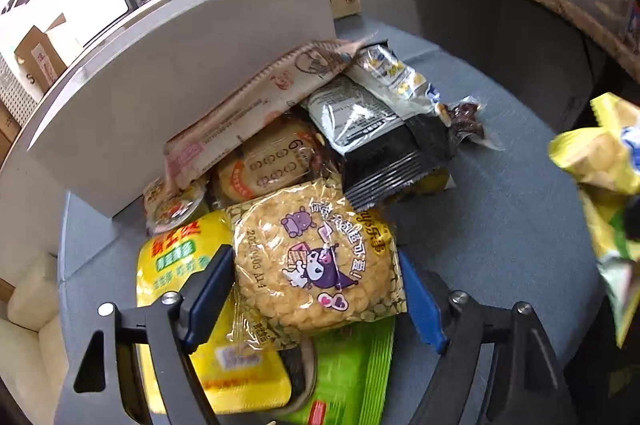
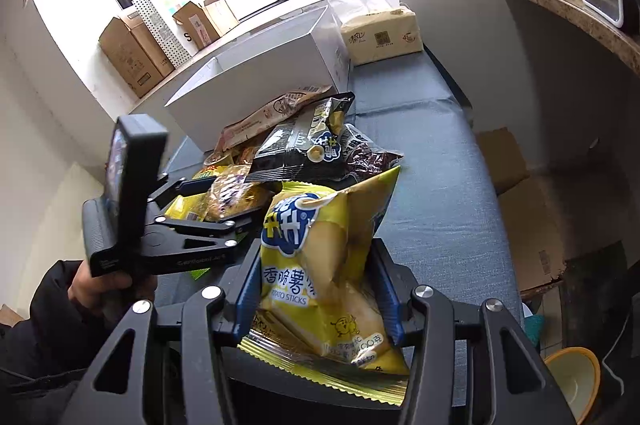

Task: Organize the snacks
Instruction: 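Drop potato-stick bag into the box with right tool while left tool drops cookie bag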

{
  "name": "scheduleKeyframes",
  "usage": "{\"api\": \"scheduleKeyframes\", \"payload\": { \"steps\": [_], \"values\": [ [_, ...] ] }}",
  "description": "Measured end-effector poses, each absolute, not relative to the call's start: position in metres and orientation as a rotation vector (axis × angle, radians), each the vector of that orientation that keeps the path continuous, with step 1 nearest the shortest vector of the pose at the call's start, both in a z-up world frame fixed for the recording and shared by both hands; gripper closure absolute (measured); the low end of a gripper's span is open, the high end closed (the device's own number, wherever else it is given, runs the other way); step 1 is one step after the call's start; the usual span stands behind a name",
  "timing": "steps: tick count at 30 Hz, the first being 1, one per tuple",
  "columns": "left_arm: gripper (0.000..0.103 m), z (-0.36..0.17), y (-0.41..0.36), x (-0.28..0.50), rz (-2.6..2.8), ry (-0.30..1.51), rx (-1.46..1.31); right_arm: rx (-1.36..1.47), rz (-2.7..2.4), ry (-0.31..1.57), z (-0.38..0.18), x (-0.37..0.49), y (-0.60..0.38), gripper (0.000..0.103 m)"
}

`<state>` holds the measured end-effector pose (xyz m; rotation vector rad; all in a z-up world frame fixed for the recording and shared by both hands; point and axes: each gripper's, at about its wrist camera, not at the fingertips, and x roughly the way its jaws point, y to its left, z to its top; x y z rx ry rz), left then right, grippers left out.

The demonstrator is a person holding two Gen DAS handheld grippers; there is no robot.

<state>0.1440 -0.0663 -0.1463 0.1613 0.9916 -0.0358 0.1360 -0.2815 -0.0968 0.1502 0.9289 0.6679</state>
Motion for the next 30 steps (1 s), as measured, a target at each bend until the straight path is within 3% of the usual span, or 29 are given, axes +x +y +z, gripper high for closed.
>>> {"api": "scheduleKeyframes", "payload": {
  "steps": [14,25,30],
  "values": [
    [0.02,-0.033,0.03,0.073,-0.017,0.697,-0.24,0.117,0.759,0.847,-0.062,0.152,-0.24,0.048],
    [0.02,0.019,0.093,0.174,0.019,0.613,-0.257,0.037,0.816,0.716,0.013,0.261,-0.145,0.048],
    [0.02,0.019,0.099,0.24,0.004,0.646,-0.239,-0.021,0.78,0.762,0.02,0.328,-0.096,0.048]
  ]
}}
